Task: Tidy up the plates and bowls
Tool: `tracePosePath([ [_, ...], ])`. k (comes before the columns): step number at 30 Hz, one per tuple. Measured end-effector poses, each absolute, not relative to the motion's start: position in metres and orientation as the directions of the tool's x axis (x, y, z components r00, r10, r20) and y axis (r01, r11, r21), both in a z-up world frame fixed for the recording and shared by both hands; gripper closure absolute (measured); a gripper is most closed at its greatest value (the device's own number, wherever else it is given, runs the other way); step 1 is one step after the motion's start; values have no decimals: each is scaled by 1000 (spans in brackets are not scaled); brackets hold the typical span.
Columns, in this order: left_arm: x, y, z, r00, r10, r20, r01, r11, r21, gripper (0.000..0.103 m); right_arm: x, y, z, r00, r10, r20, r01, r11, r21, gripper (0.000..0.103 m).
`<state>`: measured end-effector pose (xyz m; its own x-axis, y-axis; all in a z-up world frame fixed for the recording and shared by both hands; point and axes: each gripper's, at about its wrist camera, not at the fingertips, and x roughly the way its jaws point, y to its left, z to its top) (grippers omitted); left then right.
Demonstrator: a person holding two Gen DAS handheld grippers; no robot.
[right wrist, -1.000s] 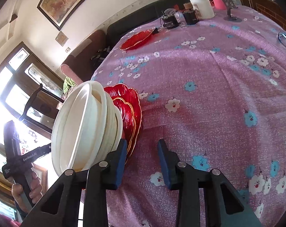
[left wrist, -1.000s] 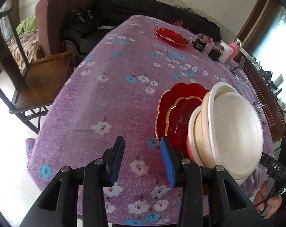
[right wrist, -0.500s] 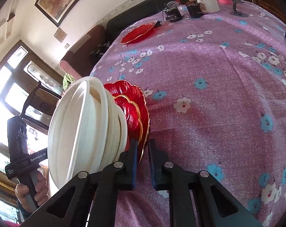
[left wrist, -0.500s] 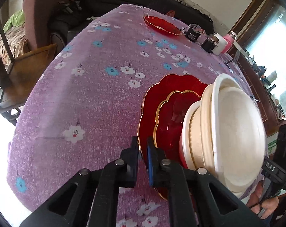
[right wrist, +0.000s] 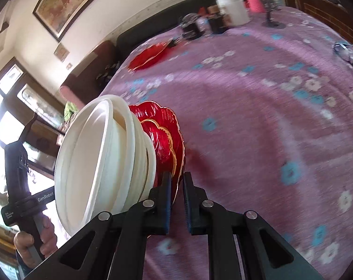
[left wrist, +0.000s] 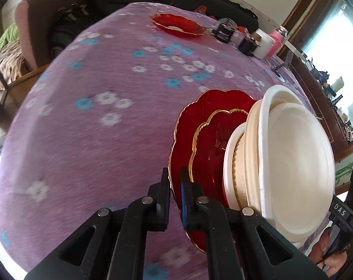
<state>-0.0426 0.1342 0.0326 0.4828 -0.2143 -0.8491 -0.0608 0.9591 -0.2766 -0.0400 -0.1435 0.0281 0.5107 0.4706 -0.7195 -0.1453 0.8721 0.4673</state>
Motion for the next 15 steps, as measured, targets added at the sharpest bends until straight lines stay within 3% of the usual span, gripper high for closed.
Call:
tracePosePath([
  [15,40,29,29,473,-208,-856,-13,970,-243,96,18,-236,30,601,358,-714,-1,894,448,92],
])
